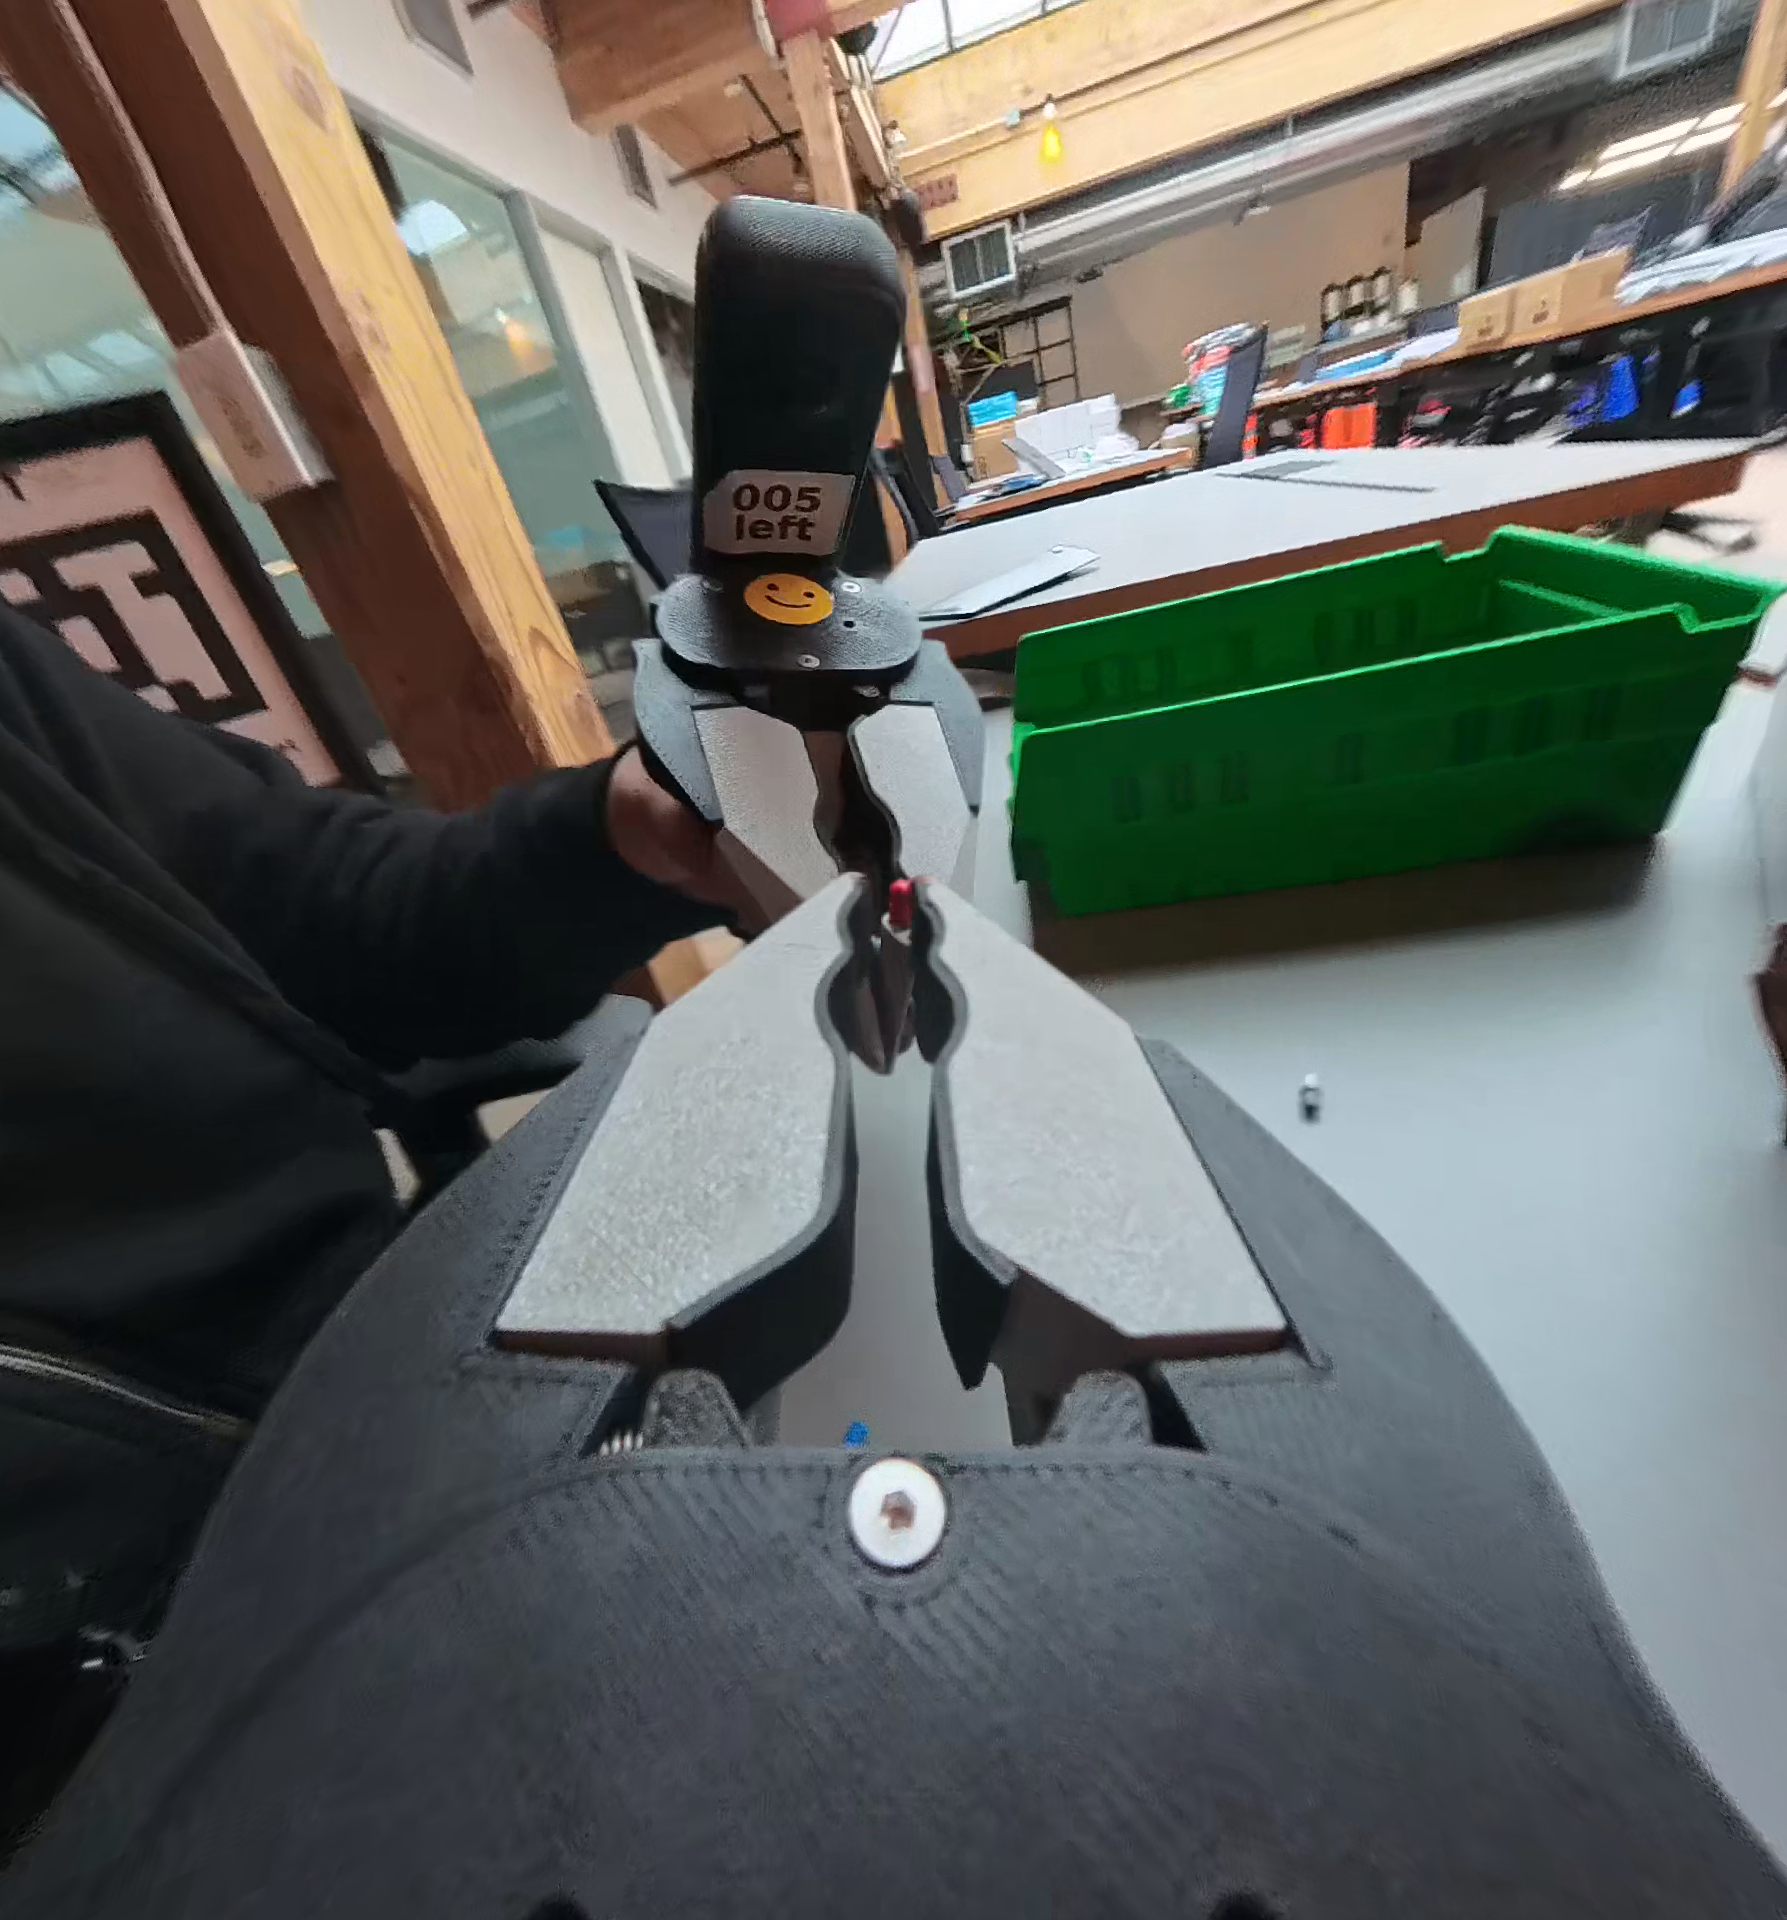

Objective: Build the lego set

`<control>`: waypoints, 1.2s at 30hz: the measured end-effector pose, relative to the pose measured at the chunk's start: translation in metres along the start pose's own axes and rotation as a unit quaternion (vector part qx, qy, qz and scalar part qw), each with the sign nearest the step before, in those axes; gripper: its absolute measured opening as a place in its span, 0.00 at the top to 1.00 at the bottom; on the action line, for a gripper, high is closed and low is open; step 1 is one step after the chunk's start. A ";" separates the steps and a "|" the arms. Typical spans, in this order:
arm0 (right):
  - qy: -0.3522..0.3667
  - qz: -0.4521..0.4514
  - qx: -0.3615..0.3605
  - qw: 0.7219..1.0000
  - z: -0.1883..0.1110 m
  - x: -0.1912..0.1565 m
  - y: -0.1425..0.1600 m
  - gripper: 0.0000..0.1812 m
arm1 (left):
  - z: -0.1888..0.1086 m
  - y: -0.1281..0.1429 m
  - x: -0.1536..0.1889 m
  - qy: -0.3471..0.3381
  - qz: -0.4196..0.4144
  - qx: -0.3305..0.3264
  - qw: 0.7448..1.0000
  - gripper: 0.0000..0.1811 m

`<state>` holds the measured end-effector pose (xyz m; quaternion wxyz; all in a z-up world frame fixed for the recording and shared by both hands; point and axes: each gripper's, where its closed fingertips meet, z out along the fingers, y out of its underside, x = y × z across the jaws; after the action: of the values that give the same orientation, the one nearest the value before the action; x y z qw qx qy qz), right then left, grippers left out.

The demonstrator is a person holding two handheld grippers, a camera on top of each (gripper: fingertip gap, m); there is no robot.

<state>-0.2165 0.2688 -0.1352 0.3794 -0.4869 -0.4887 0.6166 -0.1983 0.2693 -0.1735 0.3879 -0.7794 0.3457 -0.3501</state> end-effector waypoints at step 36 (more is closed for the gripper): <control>0.020 0.012 -0.082 0.996 -0.006 0.014 0.025 1.00 | 0.019 0.007 -0.006 -0.013 -0.019 -0.010 1.000 0.97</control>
<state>-0.2136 0.2772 -0.1628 0.3403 -0.5344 -0.5241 0.5692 -0.1878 0.2782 -0.1903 0.3775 -0.7943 0.3290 -0.3441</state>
